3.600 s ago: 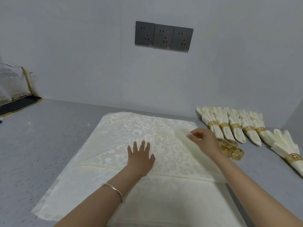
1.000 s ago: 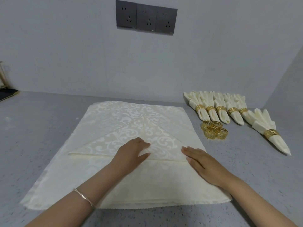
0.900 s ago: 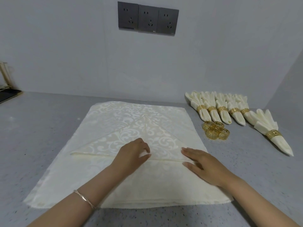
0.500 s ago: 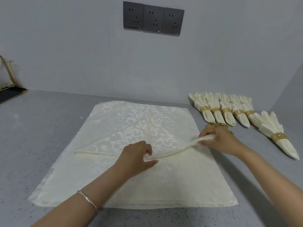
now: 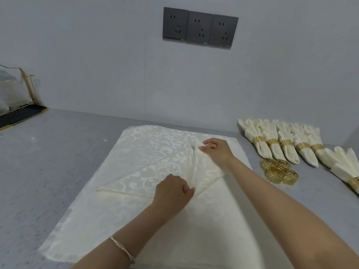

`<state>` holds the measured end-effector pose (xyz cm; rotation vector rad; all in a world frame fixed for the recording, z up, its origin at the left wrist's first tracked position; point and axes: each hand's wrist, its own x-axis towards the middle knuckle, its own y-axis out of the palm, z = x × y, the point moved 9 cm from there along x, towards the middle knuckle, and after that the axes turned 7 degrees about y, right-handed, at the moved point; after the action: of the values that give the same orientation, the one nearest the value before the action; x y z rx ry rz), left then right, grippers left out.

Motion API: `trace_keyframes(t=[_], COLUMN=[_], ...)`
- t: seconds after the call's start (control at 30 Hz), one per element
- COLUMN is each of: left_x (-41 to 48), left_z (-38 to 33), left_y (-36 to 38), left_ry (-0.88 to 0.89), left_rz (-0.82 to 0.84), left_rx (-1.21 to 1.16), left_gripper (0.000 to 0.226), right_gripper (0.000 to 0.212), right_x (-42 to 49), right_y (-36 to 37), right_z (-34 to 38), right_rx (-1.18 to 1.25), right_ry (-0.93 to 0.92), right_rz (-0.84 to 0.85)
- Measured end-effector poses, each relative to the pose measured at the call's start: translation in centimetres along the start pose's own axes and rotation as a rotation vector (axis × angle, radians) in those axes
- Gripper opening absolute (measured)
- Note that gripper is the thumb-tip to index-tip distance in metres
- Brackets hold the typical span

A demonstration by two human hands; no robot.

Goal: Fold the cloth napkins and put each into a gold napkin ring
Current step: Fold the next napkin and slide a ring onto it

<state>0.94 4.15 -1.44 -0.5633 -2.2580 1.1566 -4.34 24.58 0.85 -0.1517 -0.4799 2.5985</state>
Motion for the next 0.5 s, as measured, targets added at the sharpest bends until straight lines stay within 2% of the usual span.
trace_keyframes(t=[0.2,0.37,0.4,0.5], left_x=[0.7,1.0,1.0,1.3], left_z=[0.4,-0.2,-0.2,-0.3], left_y=[0.8,0.7,0.9,2.0], left_ry=[-0.054,0.035,0.059,0.175], left_rz=[0.075,0.079,0.090,0.199], left_rx=[-0.030,0.009,-0.009,0.046], left_gripper=[0.025,0.020,0.028,0.072], right_gripper=[0.013,0.018,0.020,0.024], right_x=[1.6,2.4,2.3,1.9], right_y=[2.4,3.5,3.6,3.3], right_z=[-2.3,-2.5,-2.3,-1.4], right_rx=[-0.050,-0.141,-0.165,-0.234], right_ry=[0.018,-0.047,-0.065,-0.129], right_rz=[0.032,0.021,0.023,-0.003])
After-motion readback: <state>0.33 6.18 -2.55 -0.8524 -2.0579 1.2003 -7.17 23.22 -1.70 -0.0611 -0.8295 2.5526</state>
